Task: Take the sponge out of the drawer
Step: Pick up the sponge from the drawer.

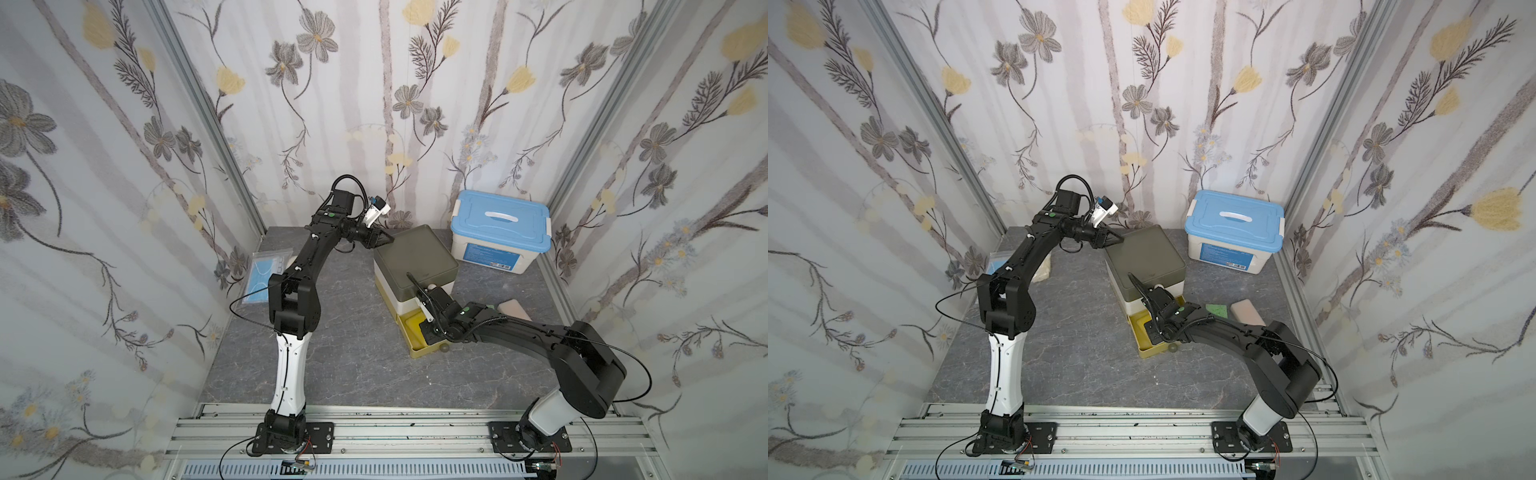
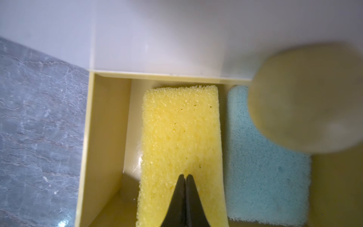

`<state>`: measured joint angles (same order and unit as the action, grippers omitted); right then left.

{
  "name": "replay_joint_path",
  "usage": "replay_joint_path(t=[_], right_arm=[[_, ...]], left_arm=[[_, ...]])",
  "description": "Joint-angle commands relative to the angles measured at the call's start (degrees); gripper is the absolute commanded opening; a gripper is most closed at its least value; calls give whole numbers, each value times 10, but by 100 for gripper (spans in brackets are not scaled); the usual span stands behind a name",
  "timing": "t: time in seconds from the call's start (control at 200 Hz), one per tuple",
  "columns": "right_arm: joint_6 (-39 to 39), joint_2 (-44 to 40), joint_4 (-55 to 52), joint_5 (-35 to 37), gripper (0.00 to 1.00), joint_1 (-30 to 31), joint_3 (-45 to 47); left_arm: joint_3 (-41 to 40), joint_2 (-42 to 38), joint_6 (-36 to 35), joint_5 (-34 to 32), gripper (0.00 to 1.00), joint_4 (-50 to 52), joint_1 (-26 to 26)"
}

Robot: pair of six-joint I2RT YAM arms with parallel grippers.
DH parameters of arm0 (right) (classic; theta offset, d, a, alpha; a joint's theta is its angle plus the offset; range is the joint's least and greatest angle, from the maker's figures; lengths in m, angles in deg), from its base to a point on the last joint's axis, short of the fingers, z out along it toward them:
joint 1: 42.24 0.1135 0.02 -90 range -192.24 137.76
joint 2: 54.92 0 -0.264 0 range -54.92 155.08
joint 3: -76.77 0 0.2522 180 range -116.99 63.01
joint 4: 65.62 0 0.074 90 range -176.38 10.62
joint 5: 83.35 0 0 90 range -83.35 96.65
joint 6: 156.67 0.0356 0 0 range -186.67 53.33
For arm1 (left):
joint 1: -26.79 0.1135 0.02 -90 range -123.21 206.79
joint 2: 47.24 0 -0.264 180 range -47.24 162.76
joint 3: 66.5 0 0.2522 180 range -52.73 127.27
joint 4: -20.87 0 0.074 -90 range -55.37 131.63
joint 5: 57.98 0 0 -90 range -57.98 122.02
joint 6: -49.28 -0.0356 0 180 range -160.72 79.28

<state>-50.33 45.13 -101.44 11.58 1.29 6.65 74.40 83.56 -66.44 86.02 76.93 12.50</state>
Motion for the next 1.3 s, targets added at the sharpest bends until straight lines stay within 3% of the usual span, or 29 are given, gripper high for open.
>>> replay_joint_path(t=[0.0, 0.59, 1.014, 1.294], right_arm=[[-11, -14, 2, 11, 0, 0, -9], [-19, -44, -37, 18, 0, -12, -9], [-18, -115, -85, 24, 0, -13, -28], [12, -166, -115, 44, 0, 24, -13]], left_arm=[[-7, 10, -21, -40, 27, 121, -4], [-7, 10, -21, -40, 27, 121, -6], [-6, 10, -20, -40, 27, 121, -8], [-7, 14, -20, -39, 27, 119, -10]])
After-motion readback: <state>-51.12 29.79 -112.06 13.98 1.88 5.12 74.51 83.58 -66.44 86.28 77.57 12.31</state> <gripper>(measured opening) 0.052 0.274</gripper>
